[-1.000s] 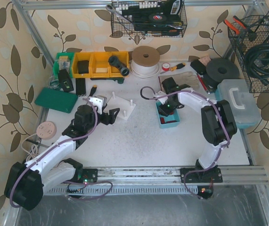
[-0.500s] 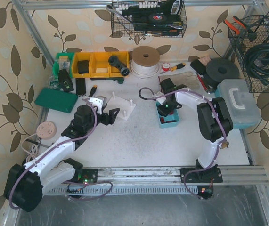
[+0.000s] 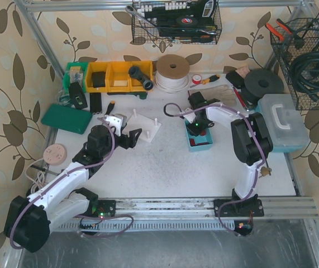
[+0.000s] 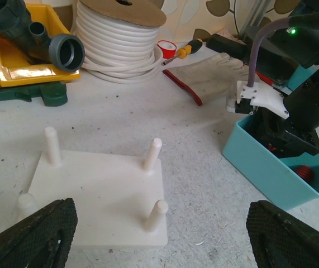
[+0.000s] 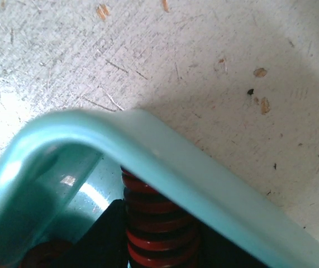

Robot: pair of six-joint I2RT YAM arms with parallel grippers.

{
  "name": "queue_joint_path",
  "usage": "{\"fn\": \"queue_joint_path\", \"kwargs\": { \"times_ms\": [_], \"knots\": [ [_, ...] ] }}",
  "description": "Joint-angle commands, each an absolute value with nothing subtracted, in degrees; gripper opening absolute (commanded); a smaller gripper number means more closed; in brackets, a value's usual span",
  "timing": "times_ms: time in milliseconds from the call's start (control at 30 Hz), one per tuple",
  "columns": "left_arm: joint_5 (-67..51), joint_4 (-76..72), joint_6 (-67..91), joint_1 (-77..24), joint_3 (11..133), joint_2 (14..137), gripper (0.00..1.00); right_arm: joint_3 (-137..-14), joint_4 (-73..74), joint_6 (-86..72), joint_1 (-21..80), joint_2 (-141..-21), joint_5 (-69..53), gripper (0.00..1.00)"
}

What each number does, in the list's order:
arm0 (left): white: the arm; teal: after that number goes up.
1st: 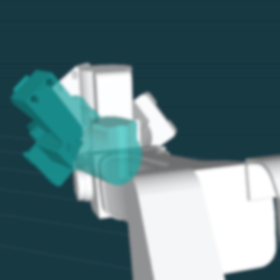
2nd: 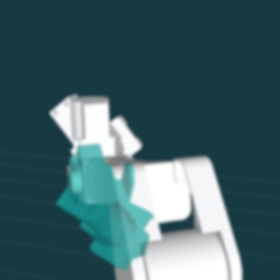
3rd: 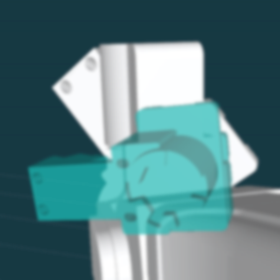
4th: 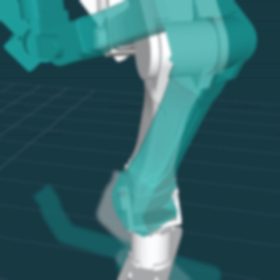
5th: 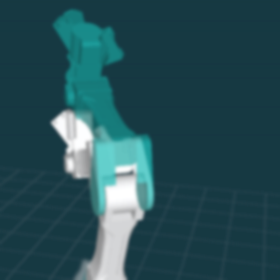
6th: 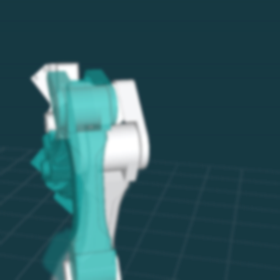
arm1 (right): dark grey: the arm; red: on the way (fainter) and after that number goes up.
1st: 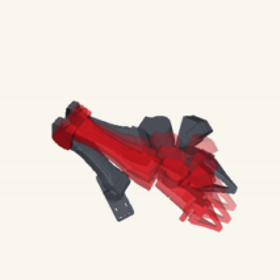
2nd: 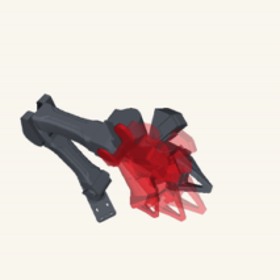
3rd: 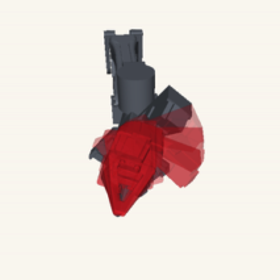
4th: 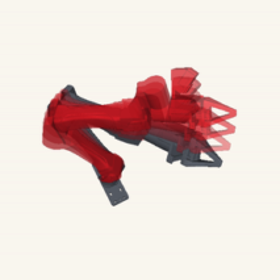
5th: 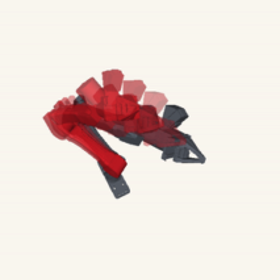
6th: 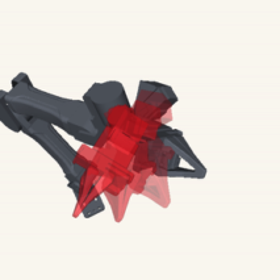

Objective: Install the large spring

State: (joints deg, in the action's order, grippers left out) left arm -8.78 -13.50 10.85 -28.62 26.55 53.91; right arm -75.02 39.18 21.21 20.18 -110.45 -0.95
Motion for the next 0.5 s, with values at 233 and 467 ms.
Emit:
{"fn": "queue_joint_path", "kwargs": {
  "times_ms": [233,467],
  "knots": [
    [-7.4,-14.24,9.43,-29.42,27.36,53.73,0.86,-78.45,41.65,21.45,20.13,-107.05,-2.6,0.13],
    [-10.57,-15.88,9.08,-29.43,27.72,55.46,0.87,-78.33,42.44,19.61,20.21,-103.09,-4.24,0.09]
  ]
}}
